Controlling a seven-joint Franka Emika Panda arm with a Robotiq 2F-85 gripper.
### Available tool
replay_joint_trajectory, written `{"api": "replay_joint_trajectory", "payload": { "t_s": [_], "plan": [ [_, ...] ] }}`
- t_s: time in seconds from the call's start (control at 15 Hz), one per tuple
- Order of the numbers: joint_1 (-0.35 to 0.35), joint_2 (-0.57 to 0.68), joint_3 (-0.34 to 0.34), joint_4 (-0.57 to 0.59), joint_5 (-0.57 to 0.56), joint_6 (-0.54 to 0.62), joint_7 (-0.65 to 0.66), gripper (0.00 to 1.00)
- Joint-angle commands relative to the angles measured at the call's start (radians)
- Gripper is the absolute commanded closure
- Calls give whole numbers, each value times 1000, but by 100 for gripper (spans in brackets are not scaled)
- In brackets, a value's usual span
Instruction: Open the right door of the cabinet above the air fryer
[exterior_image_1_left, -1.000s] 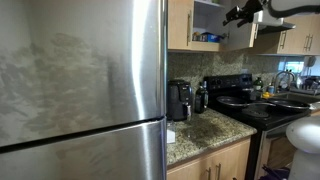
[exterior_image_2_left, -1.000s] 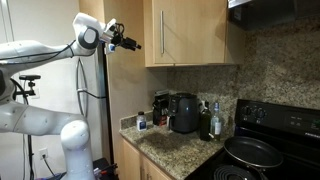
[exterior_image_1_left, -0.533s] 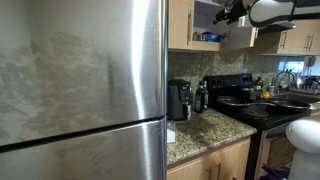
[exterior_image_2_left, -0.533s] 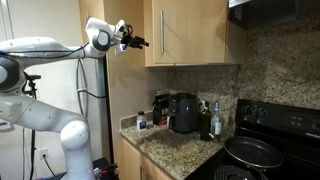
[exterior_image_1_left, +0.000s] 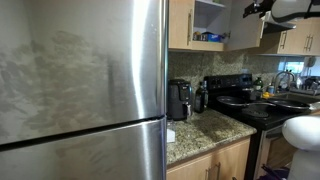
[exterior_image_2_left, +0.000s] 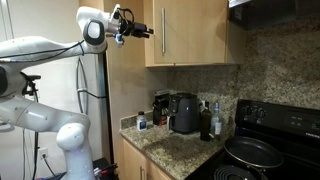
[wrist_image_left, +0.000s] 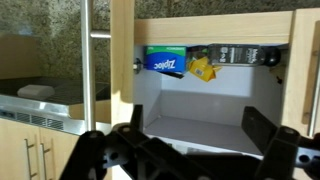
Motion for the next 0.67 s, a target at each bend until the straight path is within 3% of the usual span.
{"api": "replay_joint_trajectory", "payload": {
  "t_s": [0.0,0.6],
  "plan": [
    [-55,-6,-67,-31,-26,3,-32,0],
    [-244,28,-226,-5,-92,-2,-46,0]
  ]
}}
